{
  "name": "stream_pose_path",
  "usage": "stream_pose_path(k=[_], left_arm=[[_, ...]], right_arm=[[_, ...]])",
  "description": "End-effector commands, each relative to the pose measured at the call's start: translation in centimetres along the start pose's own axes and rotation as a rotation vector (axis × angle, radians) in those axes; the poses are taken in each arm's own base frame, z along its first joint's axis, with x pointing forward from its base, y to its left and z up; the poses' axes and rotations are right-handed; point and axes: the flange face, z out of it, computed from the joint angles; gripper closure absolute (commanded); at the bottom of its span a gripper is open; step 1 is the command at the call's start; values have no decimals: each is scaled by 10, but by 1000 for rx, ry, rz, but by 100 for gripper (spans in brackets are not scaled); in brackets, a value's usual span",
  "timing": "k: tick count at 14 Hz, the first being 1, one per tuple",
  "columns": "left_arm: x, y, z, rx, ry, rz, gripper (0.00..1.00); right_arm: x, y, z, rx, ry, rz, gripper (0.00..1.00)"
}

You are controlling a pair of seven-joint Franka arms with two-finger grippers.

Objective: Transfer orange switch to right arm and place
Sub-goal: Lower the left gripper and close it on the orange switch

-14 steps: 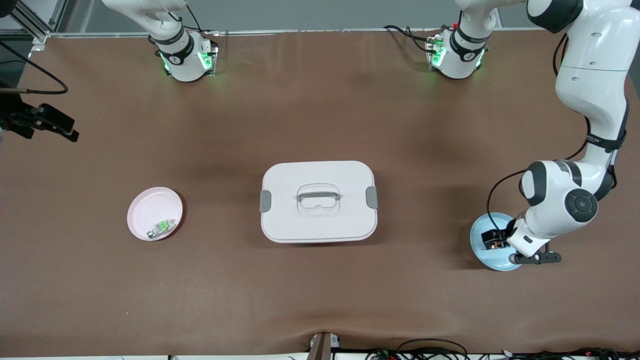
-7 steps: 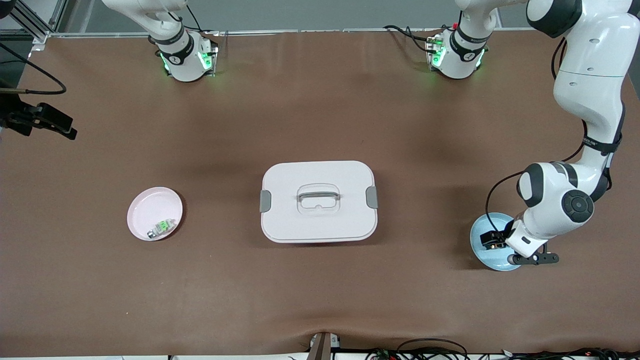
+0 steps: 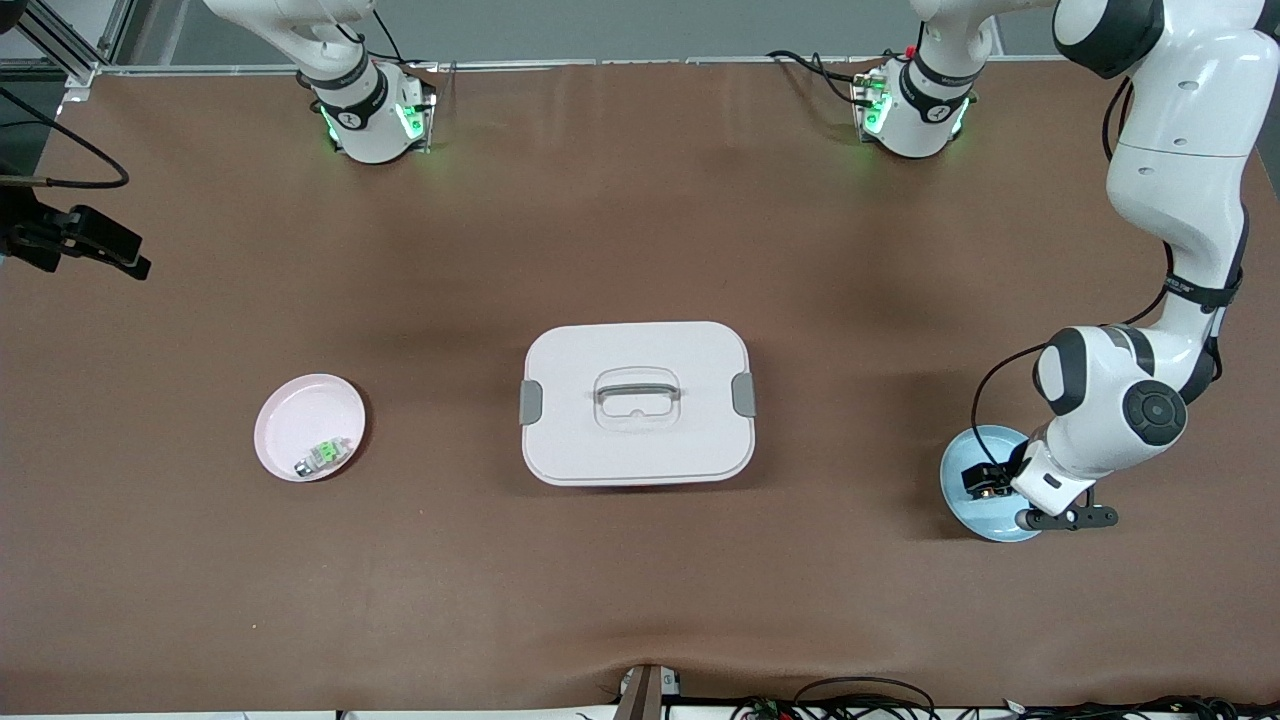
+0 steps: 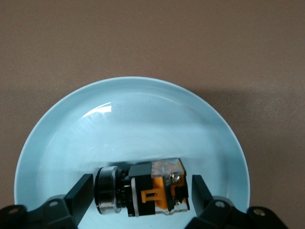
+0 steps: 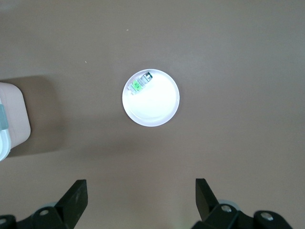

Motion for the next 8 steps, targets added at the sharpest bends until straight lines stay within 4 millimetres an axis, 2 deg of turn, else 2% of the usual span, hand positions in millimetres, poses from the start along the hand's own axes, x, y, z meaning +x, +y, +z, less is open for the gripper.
stream_pose_path(k=[1, 3, 4, 6, 8], left_arm=[[4, -2, -2, 11, 18, -1, 58], [4, -6, -7, 13, 22, -6, 91], [6, -8, -10, 14, 27, -9, 100], [8, -6, -25, 19, 29, -7, 100], [8, -4, -50, 31, 6, -19, 100]], right_arm=[[-1, -4, -10, 4, 21, -1, 0], [-1, -5, -11, 4, 24, -2, 0], [-1, -5, -11, 4, 24, 1, 0], [-1, -5, -11, 4, 24, 2, 0], [-1, -5, -12, 4, 26, 2, 0]])
